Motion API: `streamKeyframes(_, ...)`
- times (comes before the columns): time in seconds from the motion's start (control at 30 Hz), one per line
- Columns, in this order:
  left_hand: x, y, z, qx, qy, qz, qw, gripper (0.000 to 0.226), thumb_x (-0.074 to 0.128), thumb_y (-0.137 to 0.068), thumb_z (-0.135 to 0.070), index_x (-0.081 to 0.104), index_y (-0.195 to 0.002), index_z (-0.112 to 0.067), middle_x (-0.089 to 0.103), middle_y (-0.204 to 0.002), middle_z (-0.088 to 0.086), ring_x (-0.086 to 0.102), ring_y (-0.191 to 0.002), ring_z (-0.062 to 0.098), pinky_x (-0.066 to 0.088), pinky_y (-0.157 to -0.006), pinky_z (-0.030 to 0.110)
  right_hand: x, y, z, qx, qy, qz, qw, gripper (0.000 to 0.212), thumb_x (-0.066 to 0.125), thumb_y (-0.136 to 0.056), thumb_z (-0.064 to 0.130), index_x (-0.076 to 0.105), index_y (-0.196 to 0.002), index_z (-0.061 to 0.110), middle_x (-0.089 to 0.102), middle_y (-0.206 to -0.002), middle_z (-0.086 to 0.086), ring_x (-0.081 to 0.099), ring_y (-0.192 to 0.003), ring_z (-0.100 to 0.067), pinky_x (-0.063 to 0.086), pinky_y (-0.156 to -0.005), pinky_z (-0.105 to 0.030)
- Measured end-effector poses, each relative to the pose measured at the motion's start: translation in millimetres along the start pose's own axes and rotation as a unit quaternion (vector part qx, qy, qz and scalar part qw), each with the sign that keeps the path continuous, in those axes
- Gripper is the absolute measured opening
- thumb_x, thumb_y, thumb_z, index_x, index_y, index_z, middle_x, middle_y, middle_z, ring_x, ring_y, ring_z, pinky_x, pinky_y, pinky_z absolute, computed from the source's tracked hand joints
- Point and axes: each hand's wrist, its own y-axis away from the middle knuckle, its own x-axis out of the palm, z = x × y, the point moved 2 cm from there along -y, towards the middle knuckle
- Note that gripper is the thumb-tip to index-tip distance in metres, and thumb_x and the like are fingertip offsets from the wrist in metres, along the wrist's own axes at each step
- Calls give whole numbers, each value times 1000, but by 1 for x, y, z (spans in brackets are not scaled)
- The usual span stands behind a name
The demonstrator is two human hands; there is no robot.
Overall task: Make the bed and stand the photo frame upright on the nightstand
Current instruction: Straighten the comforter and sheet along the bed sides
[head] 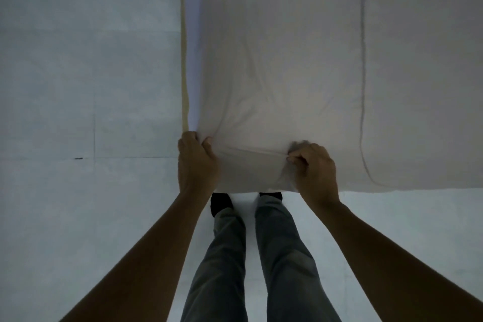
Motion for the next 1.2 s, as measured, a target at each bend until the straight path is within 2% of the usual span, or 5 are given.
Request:
streamKeyframes(0.17, 1, -13, -2, -58, -11, 41, 997, 44, 53, -97, -20, 36, -137, -11, 44, -135, 16, 51, -119, 35, 51, -91, 48, 3, 12, -7, 53, 14, 16, 998, 6, 68, -90, 11, 68, -91, 17, 67, -96, 0, 59, -88, -15, 59, -79, -39)
streamKeyframes(0.3, -3, -24, -34, 155, -75, -71, 982, 68, 59, -86, -21, 32, -147, -11, 37, -149, 14, 42, -130, 30, 47, -103, 44, 1, 6, 2, 38, 48, -22, 998, 41, 74, -82, 26, 65, -120, 16, 60, -126, -6, 53, -116, -23, 53, -96, -43)
streamKeyframes(0.5, 40, -40, -26, 387, -252, 62, 885, 64, 33, -103, -42, 15, -158, -15, 8, -167, 7, 5, -154, 27, 15, -123, 50, 25, -29, 10, -11, 150, 30, 988, 65, 37, -102, 38, 17, -159, 12, 12, -168, -9, 6, -155, -28, 10, -125, -47)
streamKeyframes(0.97, 31, -7, 16, 383, -313, 97, 864, 70, 26, -103, -48, 5, -158, -11, 0, -166, 10, 0, -154, 27, 12, -124, 50, 14, 50, -22, -5, 259, 142, 955, 66, 30, -102, 39, 10, -160, 14, 3, -169, -6, 2, -155, -33, 13, -123, -57)
streamKeyframes(1.2, -14, 9, -20, 300, -334, 142, 882, 59, 46, -93, -29, 36, -149, -12, 40, -153, 9, 44, -136, 28, 41, -105, 39, -20, 66, 0, 40, 185, 205, 960, 83, 56, -96, 25, 4, -160, 20, -1, -169, 0, 1, -155, -27, 19, -124, -49)
